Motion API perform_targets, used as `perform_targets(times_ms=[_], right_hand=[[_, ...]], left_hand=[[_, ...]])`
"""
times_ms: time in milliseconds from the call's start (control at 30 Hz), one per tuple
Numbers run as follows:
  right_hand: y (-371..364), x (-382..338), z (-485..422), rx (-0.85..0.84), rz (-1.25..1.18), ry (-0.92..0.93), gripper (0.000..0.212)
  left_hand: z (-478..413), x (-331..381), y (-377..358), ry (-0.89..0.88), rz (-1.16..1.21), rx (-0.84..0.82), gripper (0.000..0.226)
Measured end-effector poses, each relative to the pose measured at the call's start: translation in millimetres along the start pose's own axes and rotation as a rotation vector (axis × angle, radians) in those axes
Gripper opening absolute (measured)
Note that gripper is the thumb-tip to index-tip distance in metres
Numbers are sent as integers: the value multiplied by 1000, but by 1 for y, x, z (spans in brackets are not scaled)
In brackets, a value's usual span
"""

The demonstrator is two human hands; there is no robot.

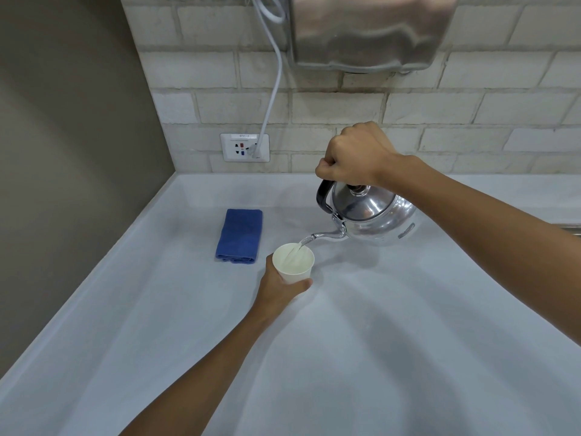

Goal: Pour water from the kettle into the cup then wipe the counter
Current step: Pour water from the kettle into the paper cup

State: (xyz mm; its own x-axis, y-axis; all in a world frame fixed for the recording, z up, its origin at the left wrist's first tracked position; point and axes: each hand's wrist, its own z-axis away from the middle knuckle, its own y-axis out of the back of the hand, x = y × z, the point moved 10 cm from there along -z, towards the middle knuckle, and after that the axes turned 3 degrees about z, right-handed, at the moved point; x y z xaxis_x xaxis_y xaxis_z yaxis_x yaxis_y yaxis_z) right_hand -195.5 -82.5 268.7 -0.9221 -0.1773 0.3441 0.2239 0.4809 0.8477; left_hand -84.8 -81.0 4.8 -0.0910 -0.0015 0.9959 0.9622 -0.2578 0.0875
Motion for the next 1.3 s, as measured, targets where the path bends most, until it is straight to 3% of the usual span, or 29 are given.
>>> perform_targets(times_ms=[1300], right_hand=[[5,2,0,-13,30,8,43]], left_hand=[[-2,-2,1,-16,11,5,70]])
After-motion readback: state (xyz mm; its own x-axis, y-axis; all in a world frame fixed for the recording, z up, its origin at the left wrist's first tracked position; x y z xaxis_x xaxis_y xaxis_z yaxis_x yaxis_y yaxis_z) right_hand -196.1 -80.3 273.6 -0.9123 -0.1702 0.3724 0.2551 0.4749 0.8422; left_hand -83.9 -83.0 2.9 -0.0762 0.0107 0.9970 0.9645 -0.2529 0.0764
